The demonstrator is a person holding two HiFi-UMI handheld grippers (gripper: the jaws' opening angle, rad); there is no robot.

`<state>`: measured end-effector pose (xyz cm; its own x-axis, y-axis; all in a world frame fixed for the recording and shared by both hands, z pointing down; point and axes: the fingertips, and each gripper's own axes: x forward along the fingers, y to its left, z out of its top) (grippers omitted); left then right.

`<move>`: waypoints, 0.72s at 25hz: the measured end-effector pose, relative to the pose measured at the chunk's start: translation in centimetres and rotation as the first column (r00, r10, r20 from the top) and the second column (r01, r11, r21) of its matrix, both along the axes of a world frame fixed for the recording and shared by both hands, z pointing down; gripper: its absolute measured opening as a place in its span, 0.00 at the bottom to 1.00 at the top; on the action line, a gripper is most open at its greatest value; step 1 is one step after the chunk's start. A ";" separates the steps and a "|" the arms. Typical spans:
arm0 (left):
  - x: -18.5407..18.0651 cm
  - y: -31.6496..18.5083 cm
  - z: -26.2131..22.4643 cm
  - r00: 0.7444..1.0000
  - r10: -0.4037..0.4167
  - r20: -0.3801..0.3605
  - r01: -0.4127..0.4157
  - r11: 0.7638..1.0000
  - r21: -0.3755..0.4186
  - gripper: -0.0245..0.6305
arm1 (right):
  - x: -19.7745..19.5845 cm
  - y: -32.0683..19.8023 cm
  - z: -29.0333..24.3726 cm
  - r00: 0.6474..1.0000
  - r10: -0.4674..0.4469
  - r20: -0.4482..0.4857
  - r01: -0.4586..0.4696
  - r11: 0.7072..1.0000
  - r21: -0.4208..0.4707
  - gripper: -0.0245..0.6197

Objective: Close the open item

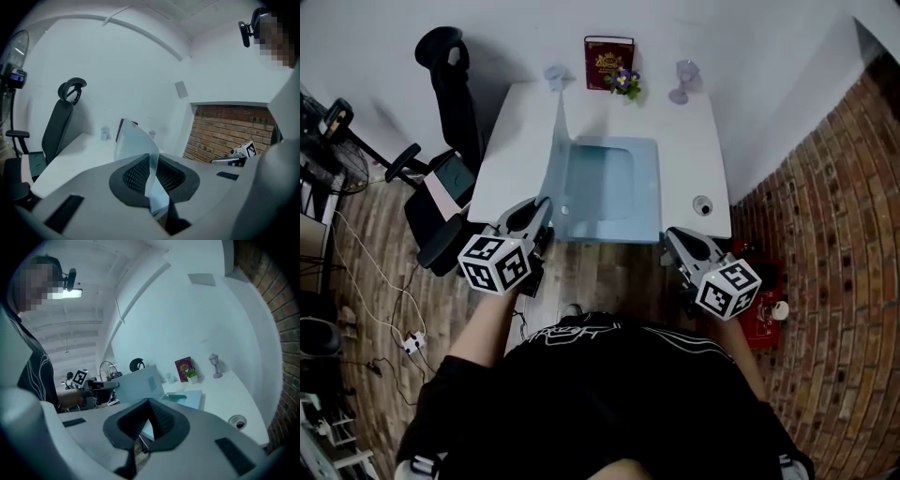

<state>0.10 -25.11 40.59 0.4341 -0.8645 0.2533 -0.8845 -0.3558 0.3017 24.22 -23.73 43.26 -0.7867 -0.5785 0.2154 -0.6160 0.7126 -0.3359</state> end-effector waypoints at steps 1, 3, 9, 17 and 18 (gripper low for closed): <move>0.9 -0.1 0.0 1.000 0.012 0.001 -0.012 1.000 -0.004 0.12 | 0.5 0.2 0.0 1.000 0.004 0.000 -0.004 1.000 0.003 0.04; 2.8 -0.2 0.1 0.999 0.038 0.002 -0.038 0.999 -0.013 0.12 | 1.7 0.5 -0.1 1.000 0.016 0.002 -0.016 1.000 0.006 0.04; 7.9 -1.0 1.1 0.996 0.091 0.026 -0.089 0.995 -0.043 0.12 | 4.9 1.3 -0.3 1.000 0.018 0.000 -0.018 1.000 0.014 0.04; 14.6 -1.7 4.7 0.981 0.174 0.081 -0.166 0.981 -0.100 0.12 | 8.5 2.1 -0.1 0.999 0.040 -0.024 -0.040 0.999 0.002 0.04; 15.2 -1.8 5.4 0.978 0.185 0.090 -0.175 0.978 -0.111 0.12 | 8.8 2.2 -0.1 0.999 0.045 -0.026 -0.045 0.999 0.000 0.04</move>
<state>15.34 -26.92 45.98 0.5487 -0.7419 0.3855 -0.8360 -0.4842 0.2580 33.07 -21.56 43.19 -0.7542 -0.6129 0.2358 -0.6558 0.6840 -0.3196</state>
